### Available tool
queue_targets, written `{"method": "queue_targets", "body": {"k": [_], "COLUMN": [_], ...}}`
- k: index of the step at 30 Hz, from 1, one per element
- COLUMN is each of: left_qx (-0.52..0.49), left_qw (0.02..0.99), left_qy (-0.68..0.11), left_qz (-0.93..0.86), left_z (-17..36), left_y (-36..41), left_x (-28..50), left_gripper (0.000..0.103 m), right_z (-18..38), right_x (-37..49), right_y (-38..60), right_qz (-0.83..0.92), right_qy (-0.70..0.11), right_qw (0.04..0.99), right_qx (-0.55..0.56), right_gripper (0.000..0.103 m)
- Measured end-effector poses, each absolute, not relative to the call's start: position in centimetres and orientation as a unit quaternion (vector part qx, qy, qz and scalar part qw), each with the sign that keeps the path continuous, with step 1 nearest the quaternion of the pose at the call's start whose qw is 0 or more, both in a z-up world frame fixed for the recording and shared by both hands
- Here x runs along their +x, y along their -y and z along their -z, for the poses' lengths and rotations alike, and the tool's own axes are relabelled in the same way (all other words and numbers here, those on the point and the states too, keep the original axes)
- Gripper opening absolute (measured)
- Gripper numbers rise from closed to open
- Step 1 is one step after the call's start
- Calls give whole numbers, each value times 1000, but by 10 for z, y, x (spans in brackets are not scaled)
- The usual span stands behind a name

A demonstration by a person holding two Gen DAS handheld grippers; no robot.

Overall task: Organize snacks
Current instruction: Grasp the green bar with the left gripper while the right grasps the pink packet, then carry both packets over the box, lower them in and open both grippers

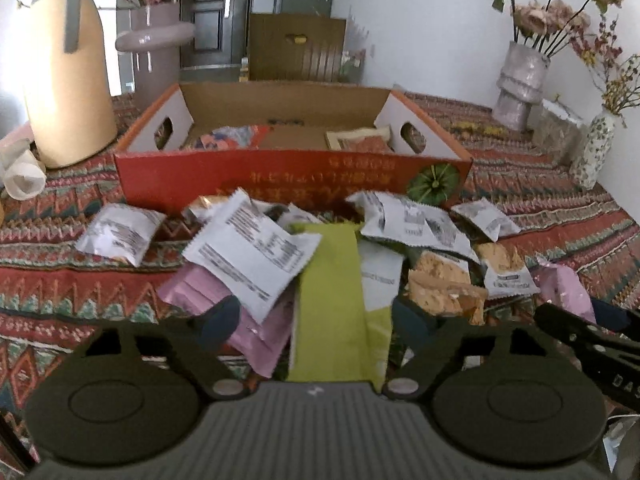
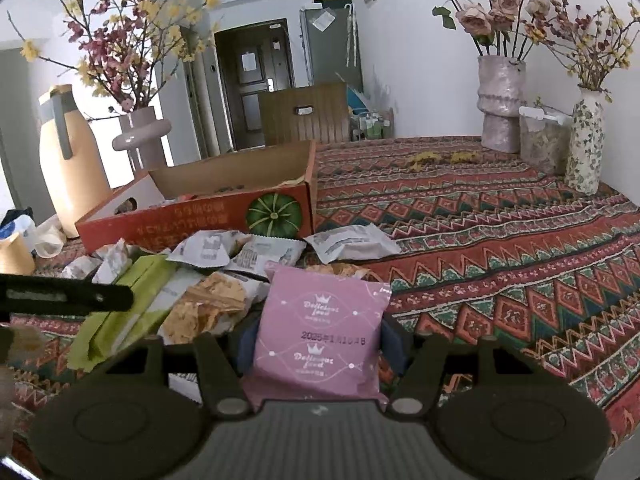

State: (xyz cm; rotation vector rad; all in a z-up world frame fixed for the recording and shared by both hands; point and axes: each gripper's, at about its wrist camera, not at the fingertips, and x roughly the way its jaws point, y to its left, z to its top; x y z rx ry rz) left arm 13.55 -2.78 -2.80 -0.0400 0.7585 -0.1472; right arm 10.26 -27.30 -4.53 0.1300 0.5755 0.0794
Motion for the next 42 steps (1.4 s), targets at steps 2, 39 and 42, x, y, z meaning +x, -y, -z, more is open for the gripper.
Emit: {"method": "queue_targets", "body": {"k": [2,39,42], "left_qx": [-19,-12,-14], "left_qw": [924,961,965], "left_qy": [-375,-266,-254], "left_qz": [68,68,63], "left_z": [31,-35,-45], "left_y": [30,24,21], "left_x": [138,134,141], "left_gripper": [78,37,37], "right_z": [46,18,9], "right_x": [102,120,128], "right_y": [274,245,237], "right_qz": [-43,-96,-103], "right_qy": [-281,-232,-218], "right_qw": [956,966,969], "right_qx": [67,55,49], "right_gripper": [61,61,61]}}
